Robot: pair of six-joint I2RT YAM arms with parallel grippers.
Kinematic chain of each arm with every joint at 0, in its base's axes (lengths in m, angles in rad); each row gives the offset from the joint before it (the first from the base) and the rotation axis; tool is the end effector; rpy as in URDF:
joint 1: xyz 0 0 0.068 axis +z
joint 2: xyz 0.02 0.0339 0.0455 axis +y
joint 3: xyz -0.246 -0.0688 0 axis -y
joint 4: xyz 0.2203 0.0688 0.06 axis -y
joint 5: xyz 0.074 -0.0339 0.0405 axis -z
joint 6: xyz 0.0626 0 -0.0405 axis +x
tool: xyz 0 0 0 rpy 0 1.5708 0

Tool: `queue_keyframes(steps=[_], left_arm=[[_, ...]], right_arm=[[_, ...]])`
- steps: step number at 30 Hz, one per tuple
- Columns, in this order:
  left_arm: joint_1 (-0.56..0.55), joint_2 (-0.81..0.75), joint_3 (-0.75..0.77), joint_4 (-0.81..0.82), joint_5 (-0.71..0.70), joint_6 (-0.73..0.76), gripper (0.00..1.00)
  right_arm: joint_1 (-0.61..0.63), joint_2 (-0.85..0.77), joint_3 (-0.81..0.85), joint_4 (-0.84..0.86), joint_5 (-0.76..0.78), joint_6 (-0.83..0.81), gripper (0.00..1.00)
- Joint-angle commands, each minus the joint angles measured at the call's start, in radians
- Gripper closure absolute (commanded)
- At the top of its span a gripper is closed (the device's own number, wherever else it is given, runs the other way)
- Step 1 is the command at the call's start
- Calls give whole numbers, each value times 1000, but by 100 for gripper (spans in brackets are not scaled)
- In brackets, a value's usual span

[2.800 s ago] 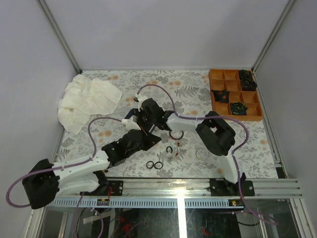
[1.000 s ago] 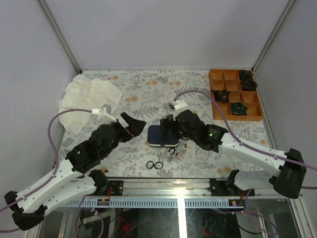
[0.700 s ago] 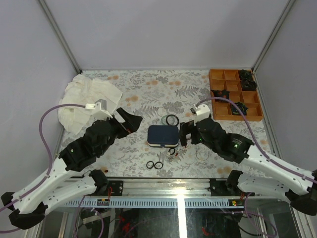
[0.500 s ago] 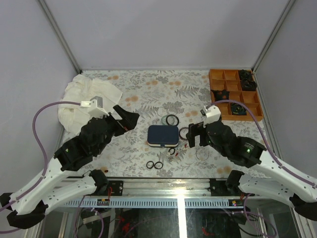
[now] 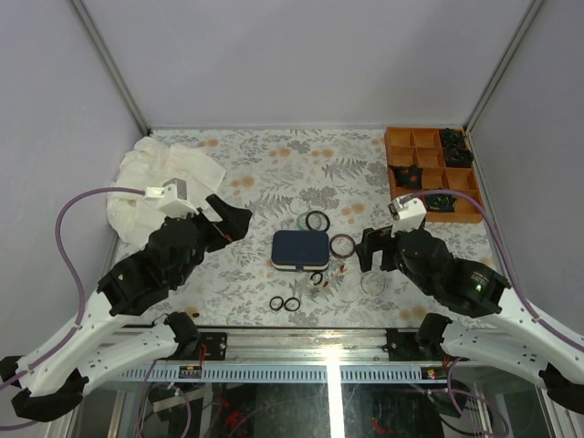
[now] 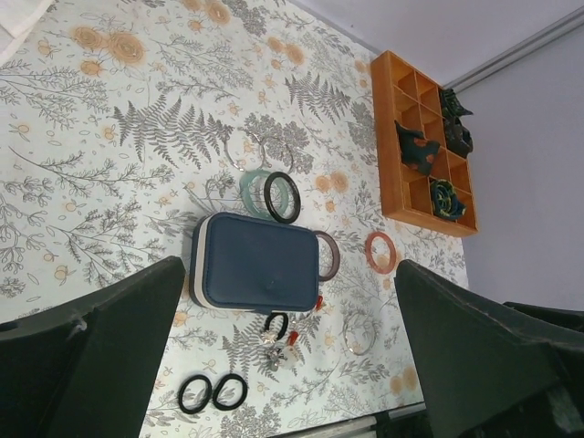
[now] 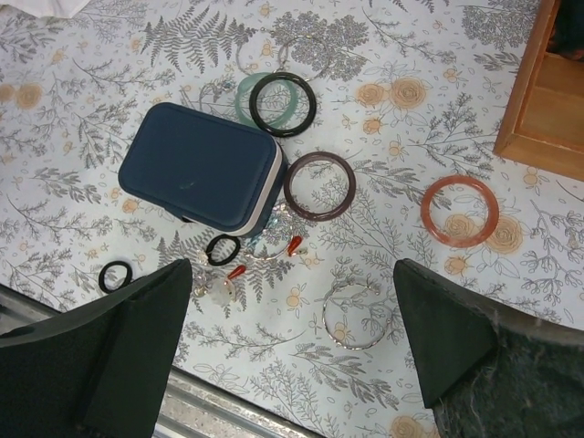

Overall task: Organize the mixed jewelry
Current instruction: Reset both arms

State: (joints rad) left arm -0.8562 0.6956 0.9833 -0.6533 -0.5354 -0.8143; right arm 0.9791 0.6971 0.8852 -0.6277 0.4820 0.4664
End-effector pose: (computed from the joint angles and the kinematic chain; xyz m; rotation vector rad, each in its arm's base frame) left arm 0.1190 -0.0884 0.3455 -0.3183 1.9052 -0.6189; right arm 0.1098 0.1114 0.3165 -0.2014 1.9761 0.4623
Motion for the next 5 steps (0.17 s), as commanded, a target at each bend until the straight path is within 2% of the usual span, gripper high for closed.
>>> queue_keyframes(steps=[1, 5], left_arm=[[6, -15, -24, -8, -31, -2, 0], [7, -11, -28, -6, -26, -2, 0]], right_arm=[[2, -18, 4, 5, 55, -2, 2], [2, -34, -1, 6, 56, -9, 0]])
